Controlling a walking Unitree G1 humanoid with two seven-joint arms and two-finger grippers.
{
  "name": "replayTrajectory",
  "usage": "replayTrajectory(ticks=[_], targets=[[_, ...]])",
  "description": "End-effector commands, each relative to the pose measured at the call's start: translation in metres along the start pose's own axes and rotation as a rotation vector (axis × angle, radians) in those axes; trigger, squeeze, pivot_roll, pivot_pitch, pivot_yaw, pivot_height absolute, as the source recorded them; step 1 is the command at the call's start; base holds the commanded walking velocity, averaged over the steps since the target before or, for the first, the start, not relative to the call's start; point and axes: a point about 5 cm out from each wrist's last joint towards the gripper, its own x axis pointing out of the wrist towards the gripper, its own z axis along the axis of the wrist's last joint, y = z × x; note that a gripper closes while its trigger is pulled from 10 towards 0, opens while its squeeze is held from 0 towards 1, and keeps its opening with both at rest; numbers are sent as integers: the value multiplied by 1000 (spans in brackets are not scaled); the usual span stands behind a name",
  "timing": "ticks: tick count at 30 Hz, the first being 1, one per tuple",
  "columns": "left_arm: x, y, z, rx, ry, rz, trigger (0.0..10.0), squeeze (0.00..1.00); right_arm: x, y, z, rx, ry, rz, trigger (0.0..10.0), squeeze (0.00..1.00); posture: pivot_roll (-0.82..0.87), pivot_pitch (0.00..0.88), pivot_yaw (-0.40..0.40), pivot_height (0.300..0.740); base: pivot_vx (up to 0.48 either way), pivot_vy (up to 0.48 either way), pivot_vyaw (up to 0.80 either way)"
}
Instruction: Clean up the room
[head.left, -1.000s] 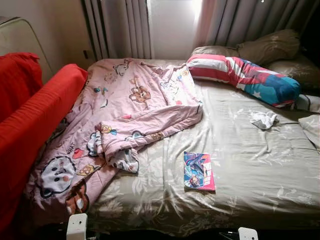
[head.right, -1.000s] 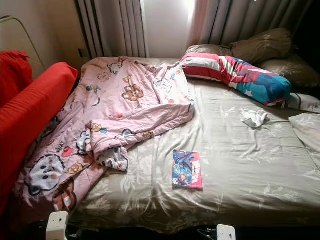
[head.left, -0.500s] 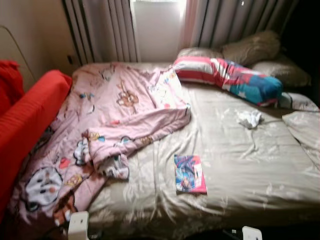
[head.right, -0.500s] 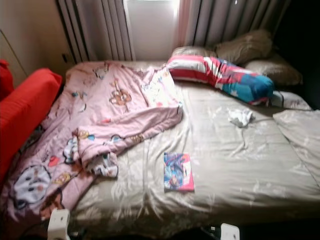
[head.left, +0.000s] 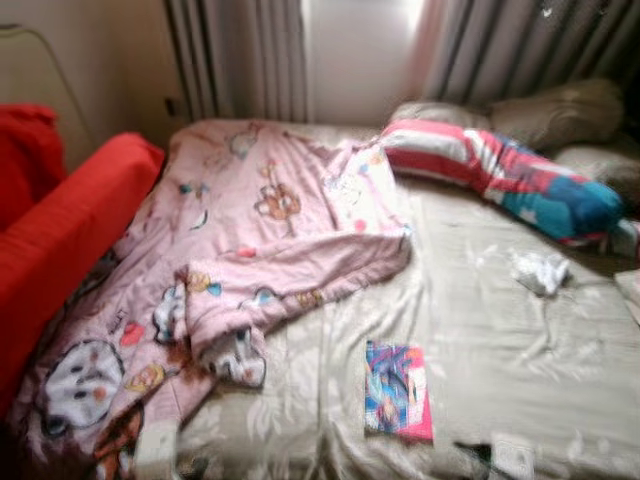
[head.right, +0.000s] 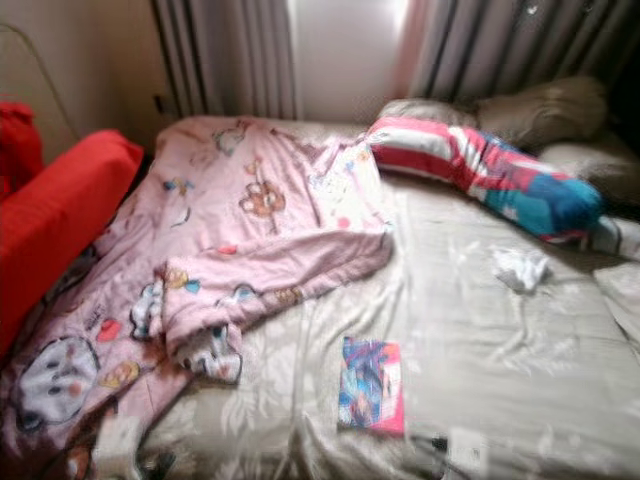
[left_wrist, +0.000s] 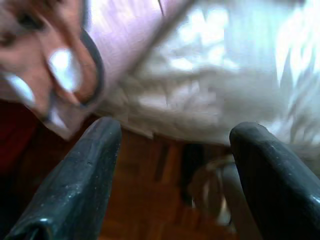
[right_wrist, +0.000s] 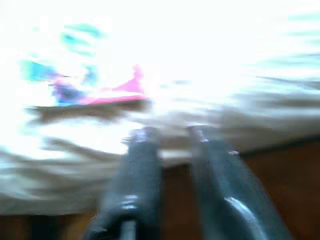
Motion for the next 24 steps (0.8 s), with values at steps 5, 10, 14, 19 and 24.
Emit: replayTrajectory(ticks=[5,10,14,19,24], targets=[[1,-6,2,-83,-45,13,10000,0,-2,-12,0,-38,-39,6,10000,0,-39,0,-28,740,0,0,0],[1,-10,21,-158,-187,18,10000,0,2,-8,34,-99,-194,45,10000,0,-41,0,-22,740,0,0,0],[-4,-21,77,-126,-512,-35,10000,0,-1,4,115,-118,-551,112,10000,0,-37,0,-22,740,0,0,0],[-9,-23,83,-103,-589,-41,10000,0,-7,7,128,-120,-646,140,10000,0,-62,0,-22,740,0,0,0],[-20,-35,92,-32,-723,-86,10000,0,-17,10,132,-153,-753,184,10000,0,-59,0,-28,740,0,0,0]])
